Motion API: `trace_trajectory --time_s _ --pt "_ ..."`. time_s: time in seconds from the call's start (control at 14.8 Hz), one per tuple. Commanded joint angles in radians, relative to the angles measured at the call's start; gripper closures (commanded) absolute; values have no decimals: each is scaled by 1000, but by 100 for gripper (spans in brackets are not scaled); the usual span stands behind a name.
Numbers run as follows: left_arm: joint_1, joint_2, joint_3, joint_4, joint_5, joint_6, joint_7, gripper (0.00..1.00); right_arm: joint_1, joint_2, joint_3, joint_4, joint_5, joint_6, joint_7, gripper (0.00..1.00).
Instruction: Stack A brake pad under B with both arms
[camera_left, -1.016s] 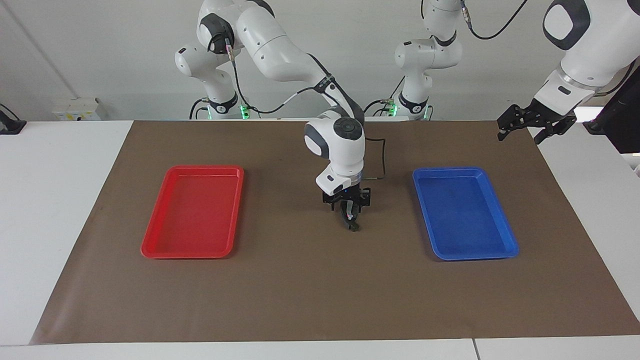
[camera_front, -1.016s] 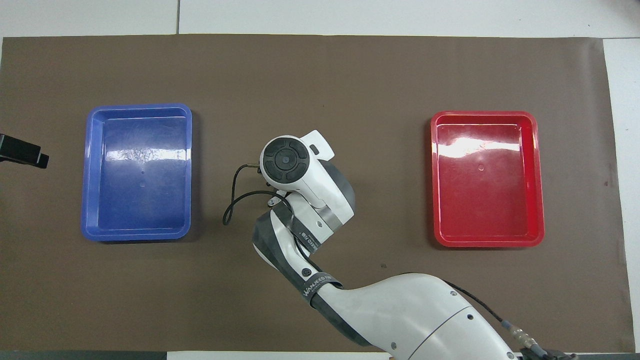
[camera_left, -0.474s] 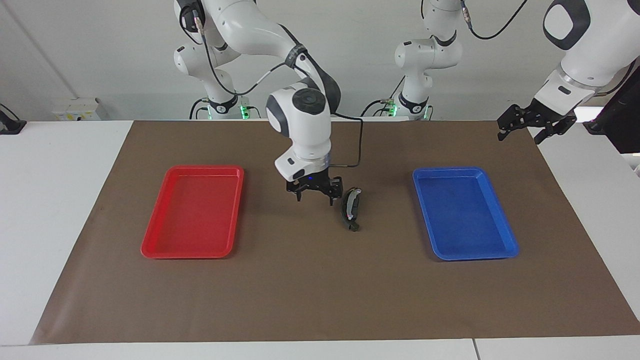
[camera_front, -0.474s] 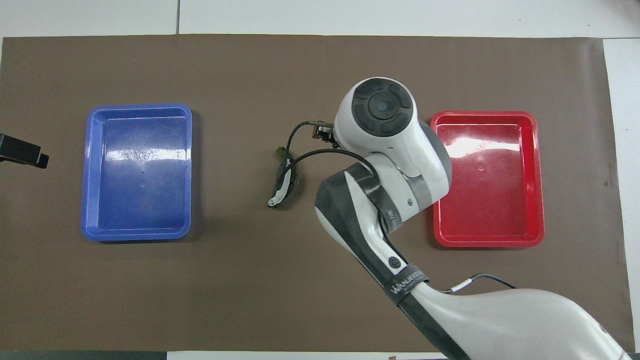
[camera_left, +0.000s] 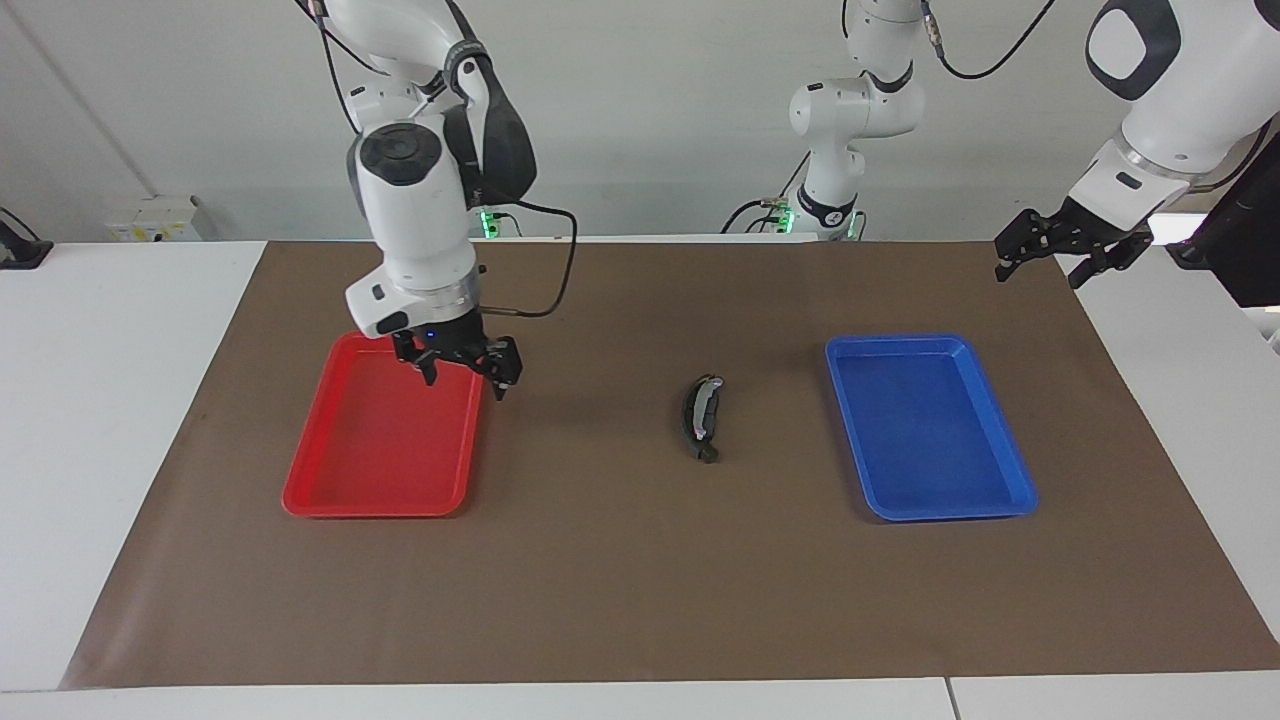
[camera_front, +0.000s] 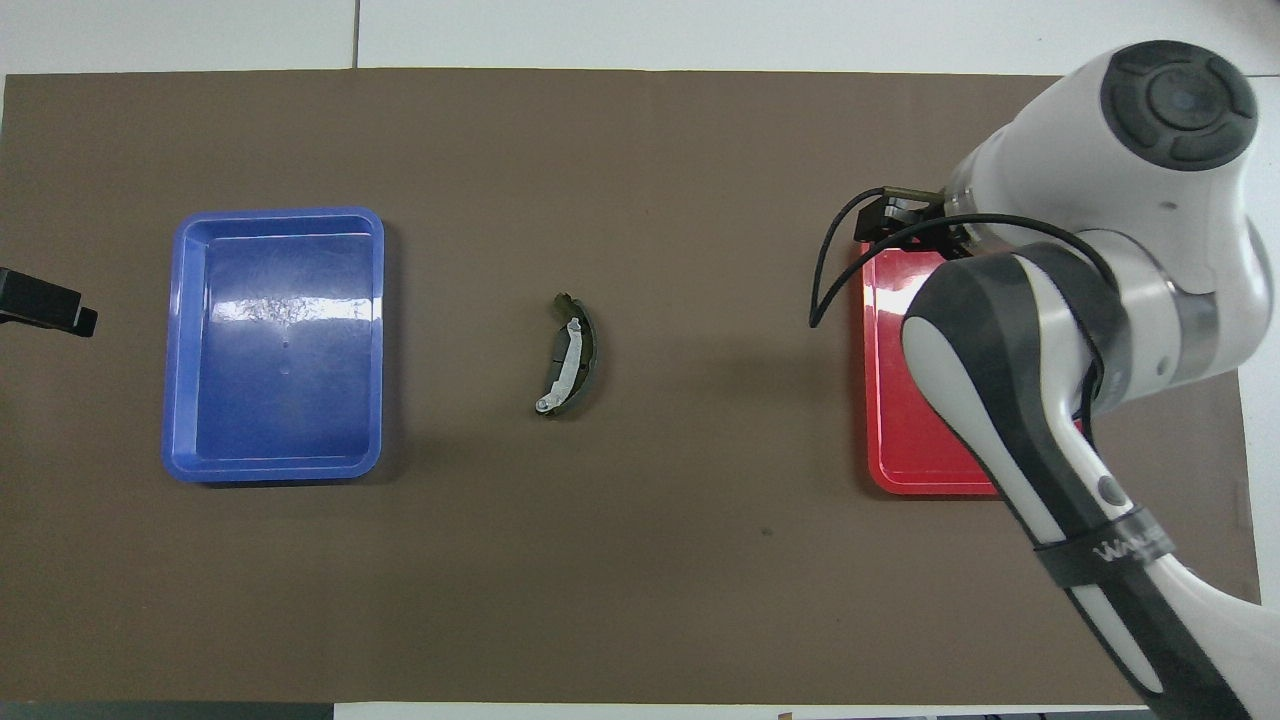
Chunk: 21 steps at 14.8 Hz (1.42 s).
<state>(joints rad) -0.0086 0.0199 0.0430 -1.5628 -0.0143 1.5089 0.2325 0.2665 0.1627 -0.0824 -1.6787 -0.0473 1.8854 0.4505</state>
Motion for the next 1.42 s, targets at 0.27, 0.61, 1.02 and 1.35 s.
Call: trace_trajectory --time_s 0.27,0.61,1.02,1.35 --pt "1 -26 0 -26 4 14 -10 1 -219 -155 19 -24 -16 -156 -255 0" --pt "1 -26 0 -28 4 14 -10 1 -359 -198 115 41 6 -311 -322 0" --pt "1 -26 0 -28 4 14 -10 1 -265 -181 35 73 33 -348 -322 0" --pt "1 -26 0 -28 4 14 -10 1 -262 -181 55 97 29 -397 -323 0"
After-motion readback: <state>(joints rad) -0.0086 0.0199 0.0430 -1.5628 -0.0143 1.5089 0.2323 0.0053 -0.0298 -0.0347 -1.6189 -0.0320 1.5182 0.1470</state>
